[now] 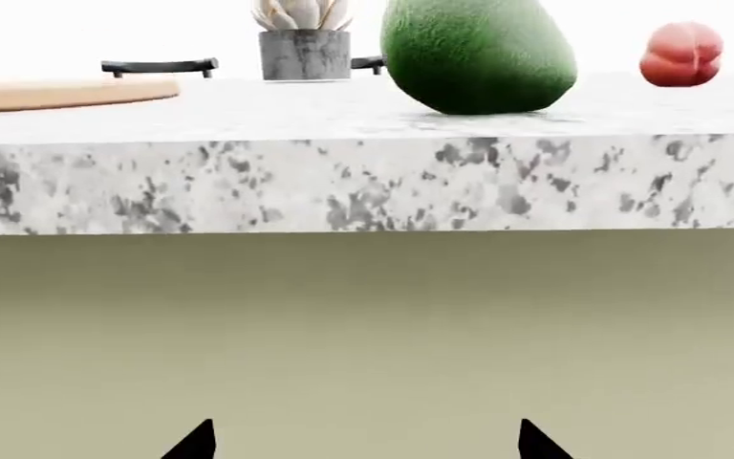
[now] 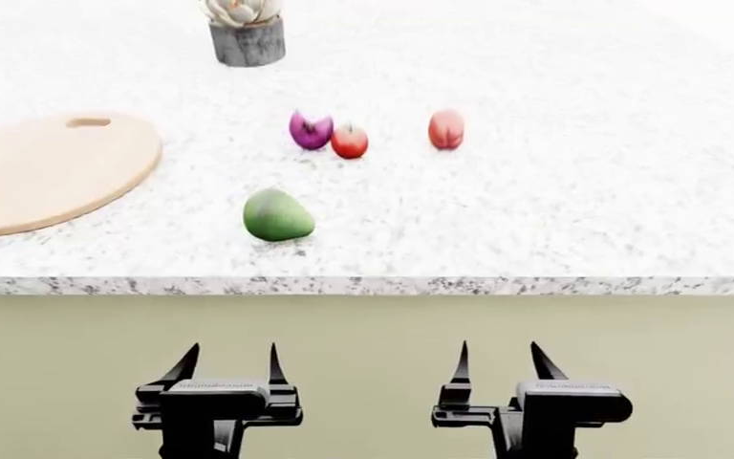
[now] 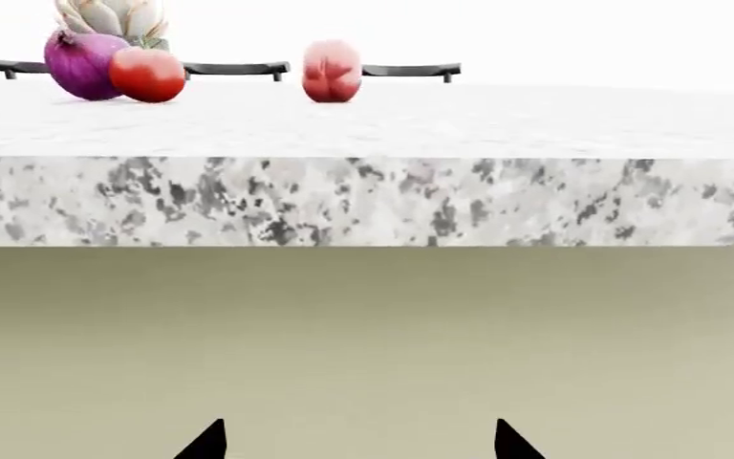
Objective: Place the avocado, onion, tomato and bell pepper on the cutting board.
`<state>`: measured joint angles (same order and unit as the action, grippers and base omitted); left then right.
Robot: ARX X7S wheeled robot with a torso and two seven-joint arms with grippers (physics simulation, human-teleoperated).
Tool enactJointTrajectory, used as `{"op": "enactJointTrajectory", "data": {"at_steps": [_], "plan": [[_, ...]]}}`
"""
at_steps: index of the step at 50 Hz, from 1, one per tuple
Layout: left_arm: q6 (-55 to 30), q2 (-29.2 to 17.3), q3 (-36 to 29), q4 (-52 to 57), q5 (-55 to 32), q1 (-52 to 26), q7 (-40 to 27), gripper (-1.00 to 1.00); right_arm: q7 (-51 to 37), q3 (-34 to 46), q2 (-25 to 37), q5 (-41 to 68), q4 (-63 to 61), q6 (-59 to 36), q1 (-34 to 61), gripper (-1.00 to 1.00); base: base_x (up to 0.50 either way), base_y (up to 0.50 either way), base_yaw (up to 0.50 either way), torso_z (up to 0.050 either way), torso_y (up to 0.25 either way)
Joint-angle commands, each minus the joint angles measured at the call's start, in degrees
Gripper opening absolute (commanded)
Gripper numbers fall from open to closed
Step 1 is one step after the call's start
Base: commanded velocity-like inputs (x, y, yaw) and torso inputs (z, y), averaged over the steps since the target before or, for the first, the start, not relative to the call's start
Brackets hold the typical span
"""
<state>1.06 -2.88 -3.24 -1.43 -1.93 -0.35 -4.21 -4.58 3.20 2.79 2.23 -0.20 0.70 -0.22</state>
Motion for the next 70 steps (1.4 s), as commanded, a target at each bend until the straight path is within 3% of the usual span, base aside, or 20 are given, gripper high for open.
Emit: {"op": "enactJointTrajectory", "data": {"at_steps": [1,37,44,46,56,66,70], "plan": [[0.7,-1.2,-1.4,-0.3,-0.5,-0.1,-1.5,1.0,-2.1,1.2,1.1,0.4,0.1,0.8,0.0,1.0,0.0,0.0,0.0,0.05,0.0],[-2.4,-3.8,-4.9,2.5,-3.9,0.3,-2.0,1.0,-4.2,4.5,4.1,2.5,-4.2,-1.0,-0.6,1.0,0.0,0.0,0.0,0.046,0.0],[-12.6,-5.2,-5.2,14.5,-6.4,-0.5,-2.2,1.0,-3.9,4.0,6.4,5.9,-20.2,-13.2,-1.4,1.0,0.0,0.0,0.0,0.0,0.0],[-19.2,-6.0,-5.2,19.8,-7.8,-1.7,-2.3,1.0,-3.3,4.8,8.0,6.3,-25.6,-17.8,-1.3,1.0,0.0,0.0,0.0,0.0,0.0],[-40.8,-8.7,-3.9,36.9,-15.2,-12.1,-2.1,1.0,-3.1,2.0,12.0,12.3,-39.2,-37.2,4.7,1.0,0.0,0.0,0.0,0.0,0.0],[-60.8,-7.7,4.4,43.4,-29.2,-22.7,-2.9,1.0,-3.5,-9.6,13.8,30.9,-51.9,-64.9,20.1,1.0,0.0,0.0,0.0,0.0,0.0],[-71.6,-5.5,9.6,46.0,-36.4,-27.5,-5.3,1.0,-5.5,-18.3,12.2,41.8,-57.1,-83.2,27.8,1.0,0.0,0.0,0.0,0.0,0.0]]}}
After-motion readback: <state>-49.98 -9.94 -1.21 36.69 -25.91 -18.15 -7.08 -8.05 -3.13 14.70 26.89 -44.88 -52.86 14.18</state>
